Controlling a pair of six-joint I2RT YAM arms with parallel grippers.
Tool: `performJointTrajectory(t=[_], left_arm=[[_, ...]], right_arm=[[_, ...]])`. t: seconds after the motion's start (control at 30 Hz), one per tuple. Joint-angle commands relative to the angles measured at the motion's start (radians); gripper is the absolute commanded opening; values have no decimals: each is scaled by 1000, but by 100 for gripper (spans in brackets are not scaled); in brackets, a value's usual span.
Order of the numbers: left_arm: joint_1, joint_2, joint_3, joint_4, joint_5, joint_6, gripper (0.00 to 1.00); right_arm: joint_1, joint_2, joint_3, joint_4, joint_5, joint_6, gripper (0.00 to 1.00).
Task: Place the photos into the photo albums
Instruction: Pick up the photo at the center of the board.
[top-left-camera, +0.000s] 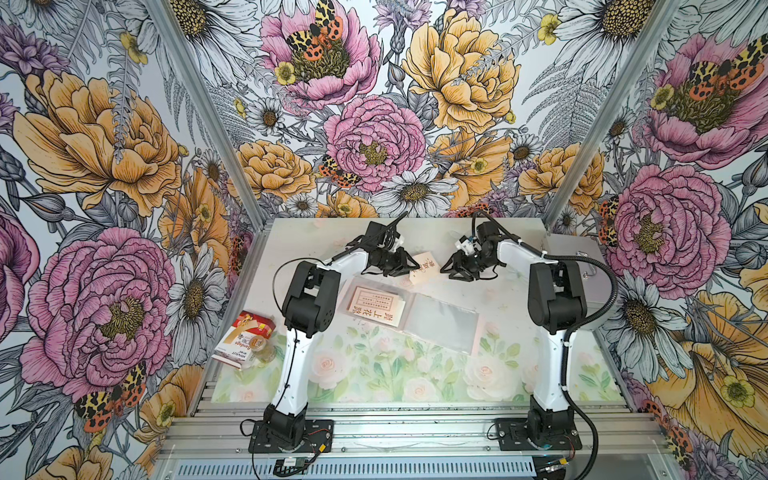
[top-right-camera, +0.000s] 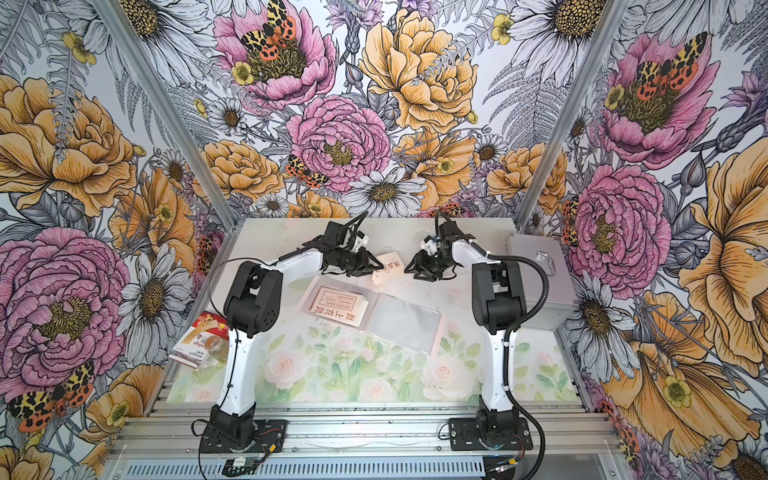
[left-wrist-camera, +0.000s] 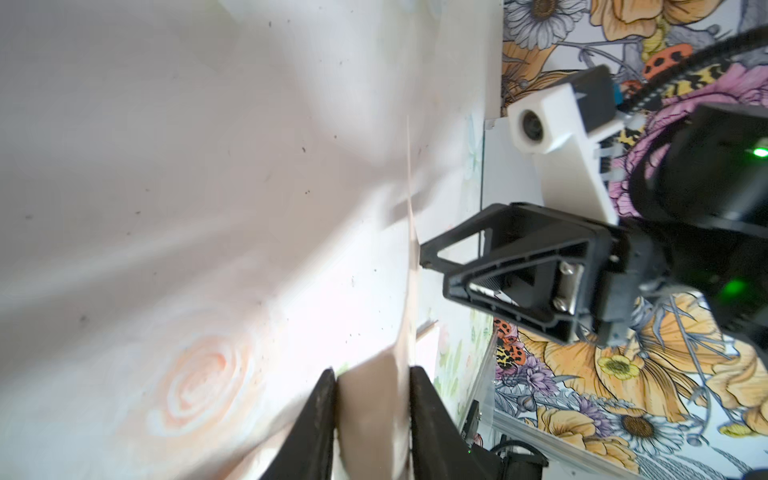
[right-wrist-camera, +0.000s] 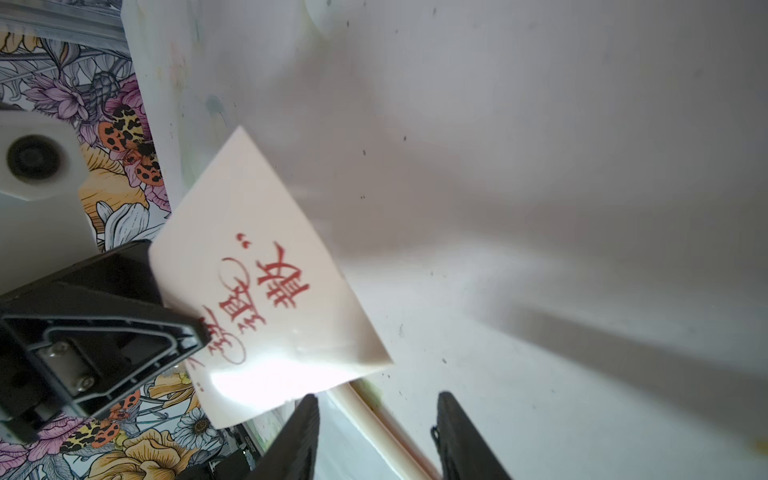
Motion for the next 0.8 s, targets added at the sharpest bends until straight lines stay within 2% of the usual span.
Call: performJointTrajectory(t=[0.0, 0.33, 0.6, 0.67, 0.77], left_arm=[[24, -92, -43, 2, 108, 67, 31], [50, -183, -137, 1, 183, 108, 32], [41, -185, -134, 1, 195, 108, 32], [37, -188, -130, 1, 204, 110, 32], [34, -188, -128, 1, 214, 110, 32]], right_arm=[[-9, -38, 43, -3, -41, -32, 48], [14, -70, 99, -1, -242, -69, 49], [51, -74, 120, -1, -282, -62, 49], [63, -71, 119, 0, -307, -64, 47], [75, -73, 116, 0, -322, -72, 39]])
